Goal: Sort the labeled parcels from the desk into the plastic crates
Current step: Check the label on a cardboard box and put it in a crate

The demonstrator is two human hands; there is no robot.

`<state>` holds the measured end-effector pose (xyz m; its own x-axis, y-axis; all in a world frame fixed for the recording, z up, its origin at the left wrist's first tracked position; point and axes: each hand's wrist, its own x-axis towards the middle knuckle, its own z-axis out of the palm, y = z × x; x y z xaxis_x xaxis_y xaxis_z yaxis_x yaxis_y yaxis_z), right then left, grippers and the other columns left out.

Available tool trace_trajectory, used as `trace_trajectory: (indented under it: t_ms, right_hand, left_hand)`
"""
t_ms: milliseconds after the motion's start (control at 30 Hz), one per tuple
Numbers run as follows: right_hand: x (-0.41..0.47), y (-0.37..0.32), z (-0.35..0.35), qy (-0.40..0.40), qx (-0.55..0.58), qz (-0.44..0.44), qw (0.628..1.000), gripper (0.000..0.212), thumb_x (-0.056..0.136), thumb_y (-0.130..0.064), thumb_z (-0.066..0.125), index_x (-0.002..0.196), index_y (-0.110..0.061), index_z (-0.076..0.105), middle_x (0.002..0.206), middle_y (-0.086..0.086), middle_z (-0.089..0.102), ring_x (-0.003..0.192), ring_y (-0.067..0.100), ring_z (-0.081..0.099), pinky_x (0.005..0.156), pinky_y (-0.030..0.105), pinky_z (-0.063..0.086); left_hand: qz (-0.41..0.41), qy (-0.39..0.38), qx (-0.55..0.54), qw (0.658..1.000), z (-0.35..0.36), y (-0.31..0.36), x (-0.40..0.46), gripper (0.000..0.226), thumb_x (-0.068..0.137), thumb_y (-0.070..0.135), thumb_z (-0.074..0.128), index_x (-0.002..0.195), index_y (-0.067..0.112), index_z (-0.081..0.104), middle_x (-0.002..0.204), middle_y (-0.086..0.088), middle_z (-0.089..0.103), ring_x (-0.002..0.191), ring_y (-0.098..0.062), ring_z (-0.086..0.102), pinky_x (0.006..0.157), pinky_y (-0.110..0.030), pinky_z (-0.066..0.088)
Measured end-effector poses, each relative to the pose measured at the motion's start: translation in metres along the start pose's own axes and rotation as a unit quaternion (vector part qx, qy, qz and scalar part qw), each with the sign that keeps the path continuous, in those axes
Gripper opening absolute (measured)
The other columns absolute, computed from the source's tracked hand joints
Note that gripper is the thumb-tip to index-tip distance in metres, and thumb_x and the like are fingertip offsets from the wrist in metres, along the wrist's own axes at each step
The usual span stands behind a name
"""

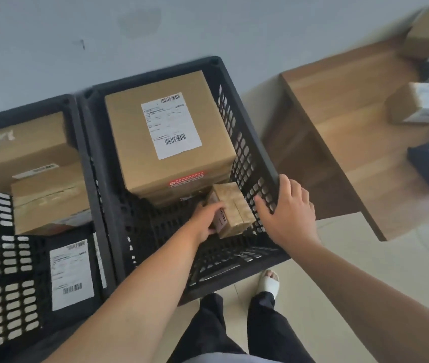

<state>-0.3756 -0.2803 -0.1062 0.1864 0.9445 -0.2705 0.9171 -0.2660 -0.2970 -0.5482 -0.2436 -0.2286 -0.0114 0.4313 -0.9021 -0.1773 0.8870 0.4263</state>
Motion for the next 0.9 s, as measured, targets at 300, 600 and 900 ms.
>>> trace_trajectory:
  t_ms: [300,600,900]
  right_hand:
    - [0.002,0.000,0.001,-0.005,0.029,0.009,1.000,0.072,0.098,-0.059,0.051,0.153,-0.018,0.031,0.150,0.004,0.049,0.139,0.029,0.044,0.113,0.050,0.041]
    - [0.002,0.001,0.001,-0.003,0.050,0.011,0.999,0.069,0.096,-0.060,0.052,0.150,-0.022,0.032,0.148,0.001,0.052,0.135,0.027,0.048,0.110,0.051,0.046]
    - [0.001,0.001,-0.001,-0.012,0.051,0.011,0.999,0.070,0.097,-0.061,0.050,0.152,-0.023,0.030,0.149,0.001,0.051,0.136,0.027,0.047,0.112,0.052,0.045]
  left_hand:
    - [-0.018,-0.025,-0.094,0.995,0.035,-0.009,0.025,0.051,0.097,0.029,0.065,0.145,0.033,0.047,0.140,-0.004,0.053,0.128,-0.036,0.053,0.086,-0.064,0.056]
    - [0.006,-0.023,-0.062,0.998,0.038,-0.015,0.032,0.058,0.098,0.033,0.066,0.151,0.039,0.042,0.146,-0.002,0.052,0.134,-0.035,0.050,0.103,-0.070,0.046]
    - [0.018,-0.018,0.039,0.999,0.036,-0.011,0.033,0.059,0.103,0.042,0.058,0.157,0.037,0.034,0.156,0.000,0.045,0.142,-0.031,0.044,0.109,-0.066,0.042]
